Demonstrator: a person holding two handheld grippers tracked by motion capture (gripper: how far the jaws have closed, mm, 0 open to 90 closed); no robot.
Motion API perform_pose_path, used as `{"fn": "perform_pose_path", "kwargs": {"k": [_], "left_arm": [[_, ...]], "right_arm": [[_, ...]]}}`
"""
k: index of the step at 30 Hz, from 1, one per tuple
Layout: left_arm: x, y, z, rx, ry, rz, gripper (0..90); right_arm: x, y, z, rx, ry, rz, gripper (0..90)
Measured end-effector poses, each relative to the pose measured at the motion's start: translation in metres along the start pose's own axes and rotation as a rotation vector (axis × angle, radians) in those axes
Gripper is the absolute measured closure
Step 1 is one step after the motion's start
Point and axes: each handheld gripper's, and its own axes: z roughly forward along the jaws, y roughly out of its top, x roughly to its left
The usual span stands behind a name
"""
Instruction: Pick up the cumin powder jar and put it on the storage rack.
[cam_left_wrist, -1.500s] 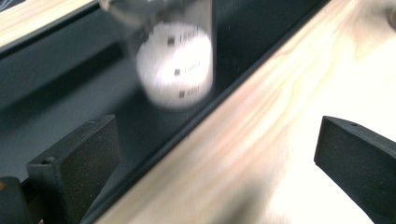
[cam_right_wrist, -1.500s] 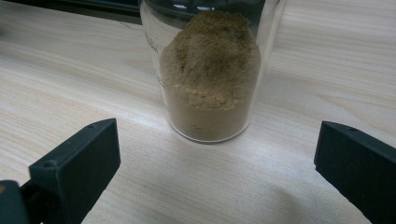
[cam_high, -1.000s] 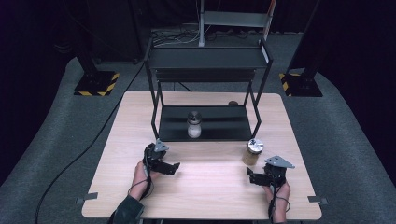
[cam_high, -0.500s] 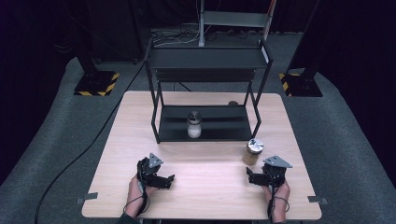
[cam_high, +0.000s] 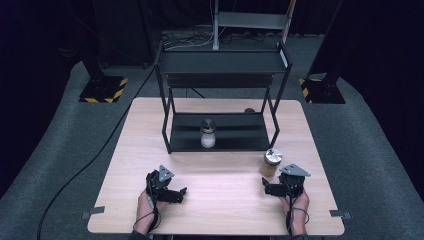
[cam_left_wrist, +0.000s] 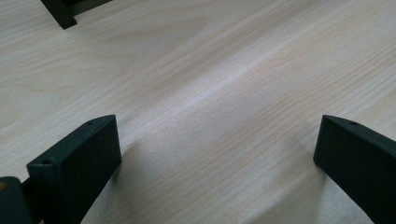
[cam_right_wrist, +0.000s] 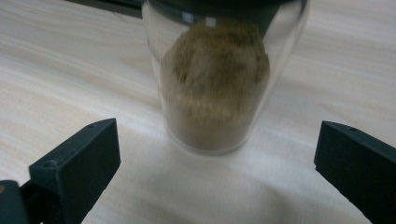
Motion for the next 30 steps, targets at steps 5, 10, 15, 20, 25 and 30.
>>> {"fn": "perform_pose_path", "kwargs": {"k": [5, 10, 15, 20, 25, 30], "left_arm": [[0.001, 0.000, 0.000, 0.001, -0.006, 0.001, 0.2], [0.001, 0.000, 0.000, -0.001, -0.007, 0.004, 0.2], [0.001, 0.000, 0.000, -0.001, -0.007, 0.004, 0.3], [0.001, 0.000, 0.000, 0.000, -0.007, 0.004, 0.3], [0.001, 0.000, 0.000, 0.001, -0.008, 0.001, 0.2], [0.001, 0.000, 0.000, 0.001, -0.008, 0.002, 0.2]], "right_arm": [[0.004, 0.019, 0.009, -0.009, 0.004, -0.045, 0.0], [0.002, 0.030, 0.017, -0.016, 0.012, -0.052, 0.0], [-0.002, 0.038, 0.025, -0.004, 0.020, -0.049, 8.1], [-0.006, 0.039, 0.026, 0.016, 0.023, -0.041, 28.2], [-0.008, 0.042, 0.026, 0.029, 0.036, -0.021, 30.0], [-0.007, 0.045, 0.025, 0.040, 0.037, -0.030, 30.1]]}}
